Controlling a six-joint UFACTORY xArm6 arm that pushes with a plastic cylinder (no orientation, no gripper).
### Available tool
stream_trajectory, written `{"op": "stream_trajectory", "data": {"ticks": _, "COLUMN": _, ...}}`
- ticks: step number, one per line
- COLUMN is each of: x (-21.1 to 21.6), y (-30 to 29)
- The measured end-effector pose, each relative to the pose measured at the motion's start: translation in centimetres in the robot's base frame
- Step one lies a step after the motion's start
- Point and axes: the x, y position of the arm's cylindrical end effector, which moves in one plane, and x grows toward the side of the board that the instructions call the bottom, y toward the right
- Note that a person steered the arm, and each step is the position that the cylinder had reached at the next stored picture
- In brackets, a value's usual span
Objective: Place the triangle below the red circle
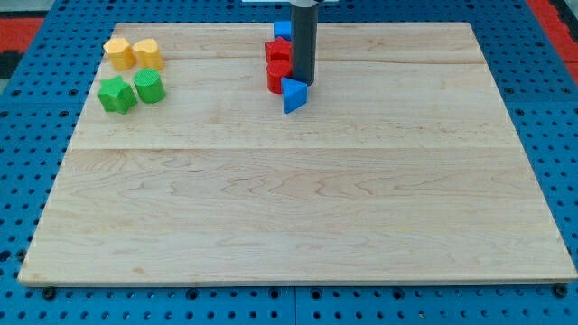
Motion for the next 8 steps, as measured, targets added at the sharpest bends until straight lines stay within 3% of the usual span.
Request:
{"op": "stream_trajectory", "data": {"ticks": 1, "x": 1.9, "y": 1.6}}
{"op": "stream_trajectory", "data": {"ticks": 3, "x": 4.1, "y": -2.7}}
{"op": "stream_trajectory", "data": {"ticks": 4, "x": 6.6, "y": -0.6}}
{"op": "stream_trajectory", "data": {"ticks": 5, "x": 14.0, "y": -3.4}}
{"op": "stream_trajectory", "data": {"ticks": 6, "x": 12.2, "y": -11.6}}
{"op": "stream_trajectory", "data": {"ticks": 7, "x": 6.4, "y": -11.6}}
{"op": "stream_trajectory", "data": {"ticks": 8, "x": 3.2, "y": -10.5}}
